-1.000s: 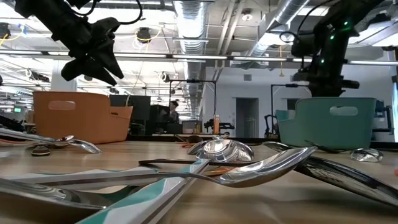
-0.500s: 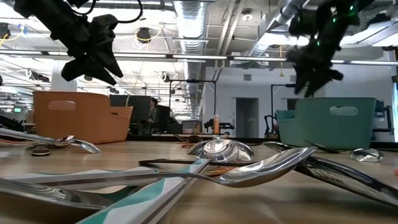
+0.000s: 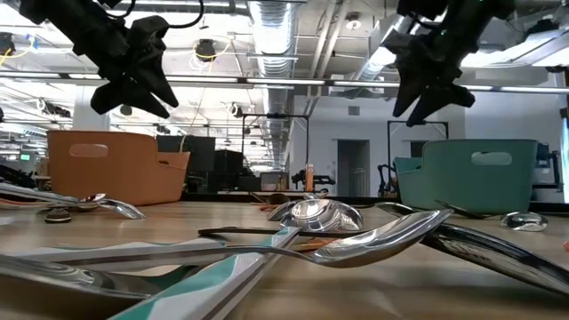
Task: Sort silverware by color (type)
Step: Put the black spoon into the orange bin
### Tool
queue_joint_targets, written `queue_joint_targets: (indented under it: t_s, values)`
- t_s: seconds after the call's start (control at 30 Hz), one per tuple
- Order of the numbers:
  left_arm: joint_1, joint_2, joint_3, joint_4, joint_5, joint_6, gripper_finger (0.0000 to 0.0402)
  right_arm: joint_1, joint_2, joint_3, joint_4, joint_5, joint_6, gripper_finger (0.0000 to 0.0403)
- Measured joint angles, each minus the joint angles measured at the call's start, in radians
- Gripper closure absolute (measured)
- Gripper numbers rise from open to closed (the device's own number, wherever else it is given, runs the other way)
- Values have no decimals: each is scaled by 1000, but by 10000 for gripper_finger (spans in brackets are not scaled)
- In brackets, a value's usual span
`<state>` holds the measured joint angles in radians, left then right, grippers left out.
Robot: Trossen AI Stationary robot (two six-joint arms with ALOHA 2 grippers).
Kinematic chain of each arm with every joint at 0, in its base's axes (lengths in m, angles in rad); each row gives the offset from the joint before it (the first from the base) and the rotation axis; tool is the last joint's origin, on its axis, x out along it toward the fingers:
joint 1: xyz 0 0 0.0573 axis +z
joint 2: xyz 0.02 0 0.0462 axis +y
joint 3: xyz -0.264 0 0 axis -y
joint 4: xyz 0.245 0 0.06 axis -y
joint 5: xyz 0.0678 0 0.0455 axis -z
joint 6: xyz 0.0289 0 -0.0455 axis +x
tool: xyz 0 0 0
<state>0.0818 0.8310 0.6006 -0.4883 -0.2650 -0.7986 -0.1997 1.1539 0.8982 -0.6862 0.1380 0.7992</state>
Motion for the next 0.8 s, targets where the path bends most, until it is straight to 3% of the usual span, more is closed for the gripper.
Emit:
queue_joint_targets:
  t_s: [0.23,0.53,0.8]
  values:
    - [-46,0,0,10,11,30,274,167,98,0,74,22,170,223]
    - [-74,0,0,9,70,53,274,282,238,0,38,13,417,251]
    - [-105,0,0,6,127,142,274,357,273,0,-47,-94,500,271]
